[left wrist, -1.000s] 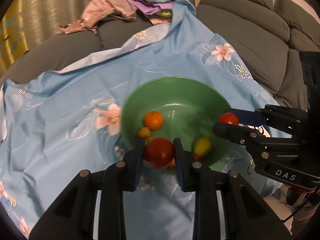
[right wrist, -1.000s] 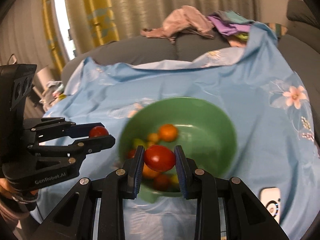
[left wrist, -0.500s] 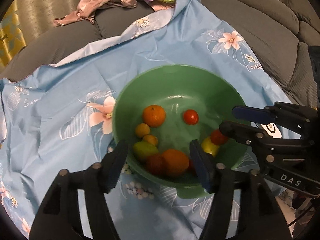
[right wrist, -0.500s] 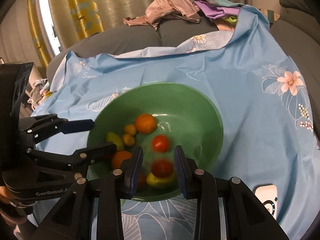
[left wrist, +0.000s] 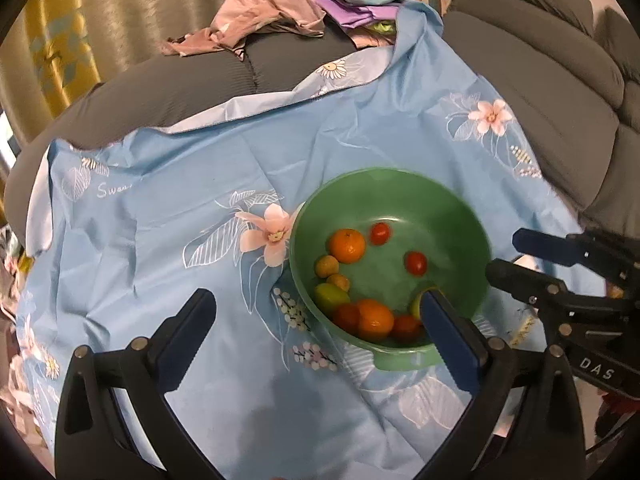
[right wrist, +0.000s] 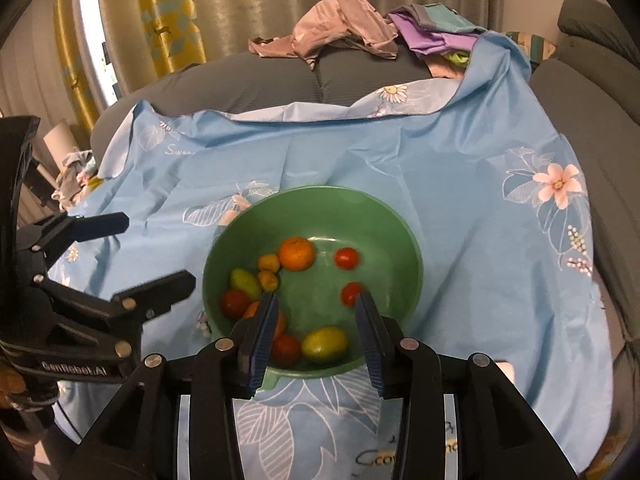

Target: Organize fruits

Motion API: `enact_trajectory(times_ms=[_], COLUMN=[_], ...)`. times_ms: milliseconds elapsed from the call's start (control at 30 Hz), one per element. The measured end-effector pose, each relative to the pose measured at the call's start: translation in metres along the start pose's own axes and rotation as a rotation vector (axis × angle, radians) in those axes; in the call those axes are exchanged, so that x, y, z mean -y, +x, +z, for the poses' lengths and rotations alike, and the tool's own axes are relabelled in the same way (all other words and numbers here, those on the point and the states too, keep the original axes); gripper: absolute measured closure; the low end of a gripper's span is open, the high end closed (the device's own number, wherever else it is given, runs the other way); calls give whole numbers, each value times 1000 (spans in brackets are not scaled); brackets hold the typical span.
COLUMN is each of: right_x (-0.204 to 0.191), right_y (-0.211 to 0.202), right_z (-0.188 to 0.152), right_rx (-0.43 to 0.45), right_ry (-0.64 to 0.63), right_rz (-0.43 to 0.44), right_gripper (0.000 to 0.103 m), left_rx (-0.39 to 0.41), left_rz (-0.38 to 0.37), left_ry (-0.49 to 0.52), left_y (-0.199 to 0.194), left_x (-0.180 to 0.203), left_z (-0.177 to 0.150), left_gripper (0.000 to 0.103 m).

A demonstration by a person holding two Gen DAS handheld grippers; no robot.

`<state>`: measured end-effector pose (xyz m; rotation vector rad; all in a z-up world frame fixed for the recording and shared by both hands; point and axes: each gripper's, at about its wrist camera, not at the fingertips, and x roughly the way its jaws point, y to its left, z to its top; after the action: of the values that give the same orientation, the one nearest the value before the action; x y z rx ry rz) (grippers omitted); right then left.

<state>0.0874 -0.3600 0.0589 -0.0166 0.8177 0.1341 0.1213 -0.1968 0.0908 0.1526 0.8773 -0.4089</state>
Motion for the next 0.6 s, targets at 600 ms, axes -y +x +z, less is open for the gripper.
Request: enact_trajectory(times_ms=[600], right_x=[1], right_y=[-27], right_z=[17], right_rx=[-18], right_ry=[11], right_rz=[-17], right_gripper=[62], left_rx=[-13], left_rz=[-8], left_ry=[-46], left_y=[-38], left_x=[9], left_z=[33], left_gripper=[1])
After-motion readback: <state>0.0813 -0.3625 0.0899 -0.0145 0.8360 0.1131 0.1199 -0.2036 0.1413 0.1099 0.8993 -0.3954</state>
